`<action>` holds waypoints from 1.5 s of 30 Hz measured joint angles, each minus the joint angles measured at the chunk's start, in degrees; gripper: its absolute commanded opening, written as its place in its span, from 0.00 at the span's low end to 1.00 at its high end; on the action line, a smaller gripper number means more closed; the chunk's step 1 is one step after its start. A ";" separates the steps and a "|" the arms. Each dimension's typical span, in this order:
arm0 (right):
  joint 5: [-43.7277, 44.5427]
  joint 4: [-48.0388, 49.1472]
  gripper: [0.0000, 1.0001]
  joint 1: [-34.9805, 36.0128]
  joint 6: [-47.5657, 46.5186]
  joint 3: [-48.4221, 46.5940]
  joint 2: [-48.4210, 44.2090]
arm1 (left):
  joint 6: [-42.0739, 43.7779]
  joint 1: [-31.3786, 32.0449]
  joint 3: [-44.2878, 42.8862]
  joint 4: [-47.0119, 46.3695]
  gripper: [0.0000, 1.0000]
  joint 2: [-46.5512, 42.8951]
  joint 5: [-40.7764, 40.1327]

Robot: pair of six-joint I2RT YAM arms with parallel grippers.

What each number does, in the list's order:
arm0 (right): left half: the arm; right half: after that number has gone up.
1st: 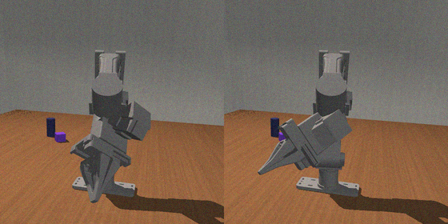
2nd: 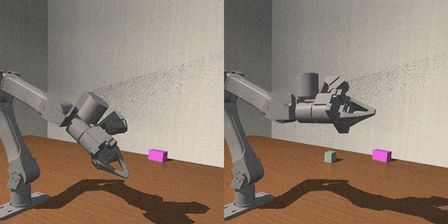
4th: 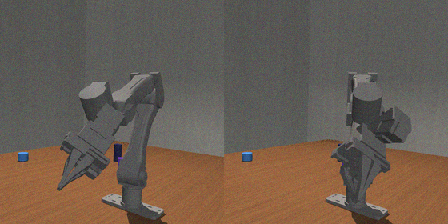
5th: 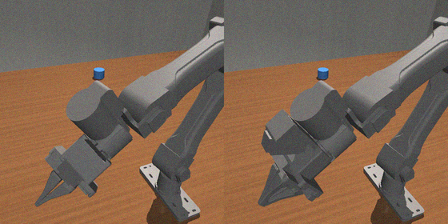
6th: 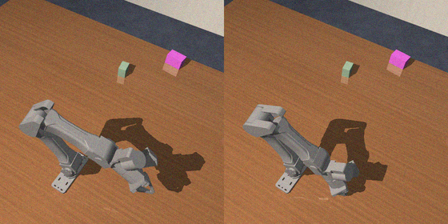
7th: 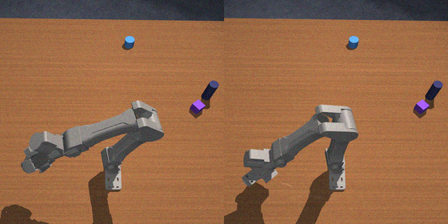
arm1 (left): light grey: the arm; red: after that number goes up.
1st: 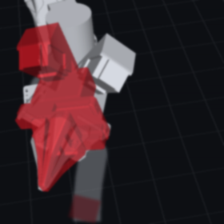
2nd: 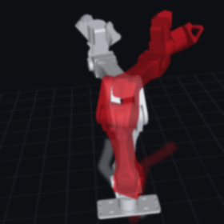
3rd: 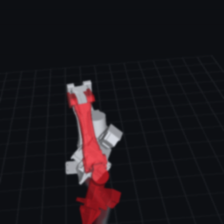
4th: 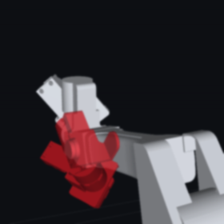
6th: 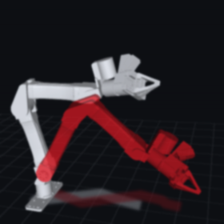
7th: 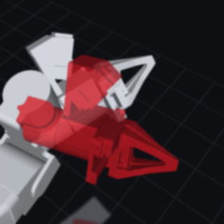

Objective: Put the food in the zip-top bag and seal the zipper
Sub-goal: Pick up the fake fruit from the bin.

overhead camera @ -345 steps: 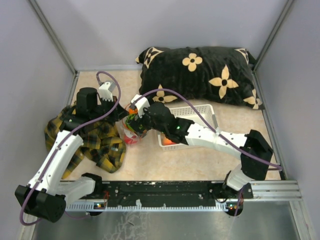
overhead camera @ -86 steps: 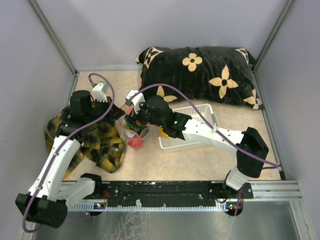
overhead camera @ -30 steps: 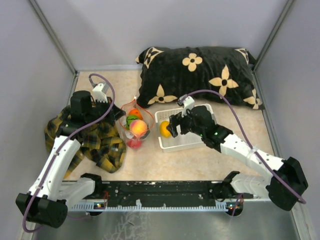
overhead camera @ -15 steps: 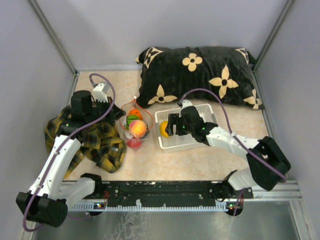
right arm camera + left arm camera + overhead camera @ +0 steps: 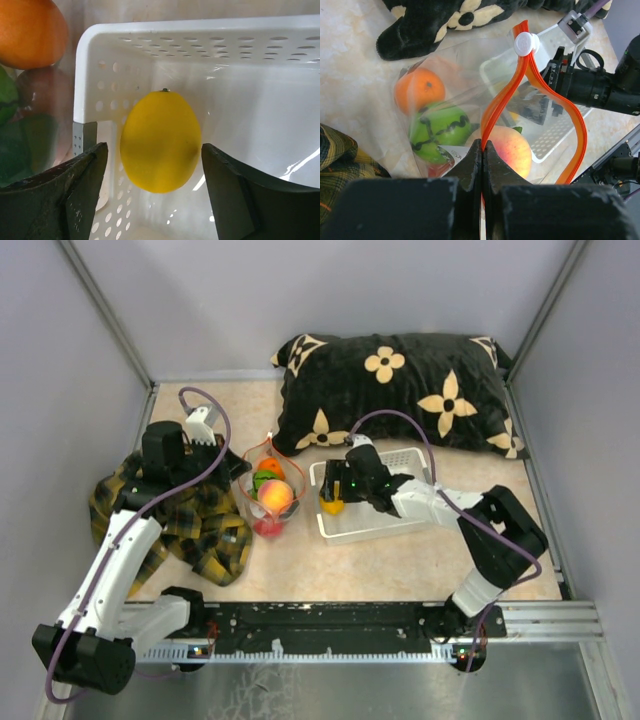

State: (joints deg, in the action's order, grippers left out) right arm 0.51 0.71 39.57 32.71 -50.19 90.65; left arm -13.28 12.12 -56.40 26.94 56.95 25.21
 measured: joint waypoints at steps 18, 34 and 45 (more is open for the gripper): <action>3.37 -3.10 0.69 0.00 -2.10 -4.24 8.68 | 0.00 0.00 0.00 0.00 0.00 0.17 0.37; 10.99 -10.71 0.57 0.00 -7.30 -4.11 -0.44 | 0.00 -0.02 0.00 0.00 0.00 0.17 0.44; 13.00 -13.00 0.56 0.09 -10.86 -4.11 -11.06 | 0.00 -0.02 0.00 0.00 0.00 0.17 0.48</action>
State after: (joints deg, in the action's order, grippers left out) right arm 13.52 -12.29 39.66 21.85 -54.30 79.59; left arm -13.28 12.10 -56.40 26.94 57.12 25.69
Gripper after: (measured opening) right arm 0.684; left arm 0.007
